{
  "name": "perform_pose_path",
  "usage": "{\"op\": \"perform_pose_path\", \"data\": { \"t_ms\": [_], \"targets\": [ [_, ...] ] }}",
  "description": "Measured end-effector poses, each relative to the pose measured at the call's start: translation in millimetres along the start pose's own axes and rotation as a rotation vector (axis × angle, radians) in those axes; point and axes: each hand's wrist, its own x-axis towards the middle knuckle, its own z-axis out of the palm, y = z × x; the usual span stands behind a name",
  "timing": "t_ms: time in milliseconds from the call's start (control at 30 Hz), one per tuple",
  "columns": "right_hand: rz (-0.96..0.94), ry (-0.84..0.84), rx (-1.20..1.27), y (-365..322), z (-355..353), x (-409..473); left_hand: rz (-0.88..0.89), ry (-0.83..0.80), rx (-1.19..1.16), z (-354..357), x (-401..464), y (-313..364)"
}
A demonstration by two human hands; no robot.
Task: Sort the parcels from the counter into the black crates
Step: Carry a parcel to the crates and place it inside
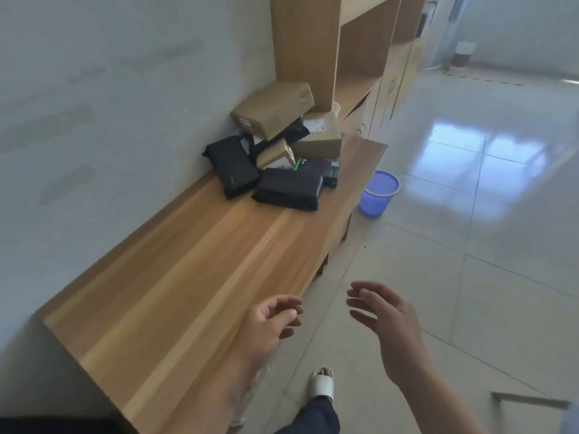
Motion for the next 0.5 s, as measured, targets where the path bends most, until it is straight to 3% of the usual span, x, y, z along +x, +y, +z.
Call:
{"op": "perform_pose_path", "data": {
  "t_ms": [267, 500],
  "targets": [
    [0.012, 0.066, -0.026, -92, -21, 130, 0.038, -0.046, -0.033, 60, 143, 111],
    [0.028, 0.038, -0.008, -134, -11, 231, 0.063, -0.016, -0.027, 77, 234, 157]
  ]
}}
